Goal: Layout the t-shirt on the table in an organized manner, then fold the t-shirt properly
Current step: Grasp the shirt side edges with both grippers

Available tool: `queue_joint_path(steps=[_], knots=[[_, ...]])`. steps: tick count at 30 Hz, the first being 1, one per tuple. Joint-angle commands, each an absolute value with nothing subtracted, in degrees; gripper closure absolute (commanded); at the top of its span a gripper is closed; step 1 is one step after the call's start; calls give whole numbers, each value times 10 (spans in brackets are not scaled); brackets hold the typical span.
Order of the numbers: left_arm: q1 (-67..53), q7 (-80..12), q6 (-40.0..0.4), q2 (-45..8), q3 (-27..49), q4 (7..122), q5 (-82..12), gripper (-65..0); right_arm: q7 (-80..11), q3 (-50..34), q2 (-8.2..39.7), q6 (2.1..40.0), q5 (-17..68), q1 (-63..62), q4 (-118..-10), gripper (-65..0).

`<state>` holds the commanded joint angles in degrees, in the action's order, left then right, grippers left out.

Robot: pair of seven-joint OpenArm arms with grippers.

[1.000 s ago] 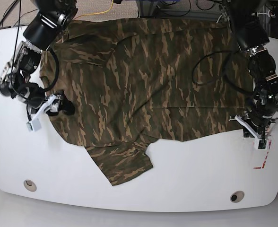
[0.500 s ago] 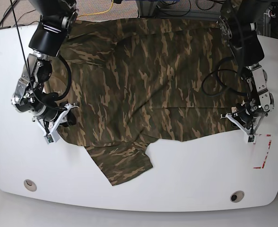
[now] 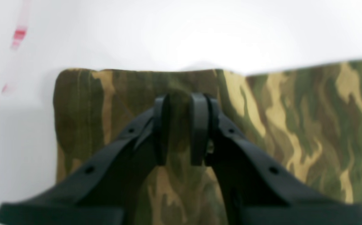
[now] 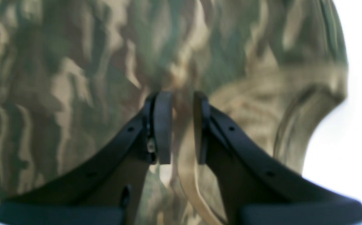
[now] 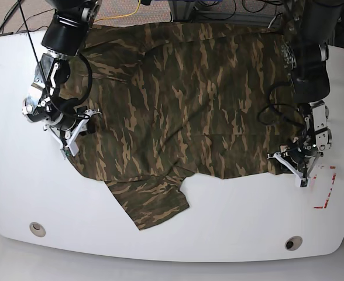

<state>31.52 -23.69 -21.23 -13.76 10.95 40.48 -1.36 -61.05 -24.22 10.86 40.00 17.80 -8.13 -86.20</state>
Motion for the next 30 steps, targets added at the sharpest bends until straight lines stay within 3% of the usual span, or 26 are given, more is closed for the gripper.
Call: queue_joint_path(steps=[9,14,19,24,30], knots=[[350,-197,-216,-138,91,409,-15,-94,-610,-243,109,400,178,-70,-882,-105],[324,-212,-217,-147,94,497,-18,-96,-611,-240,107,400,178,-72,-936,-105],[285,-291,-217,-148,125,631,-19,-96,-611,-239,106,400,173,-95,-933,-103],[204,-404,-218,-140,167,795,-19,-96,-603,-238,106,400,173,-124,-858,-101],[93,-479,-218,-110,182,924,-19,-96,-562,-237,106,400,174,-131,-793,-101]])
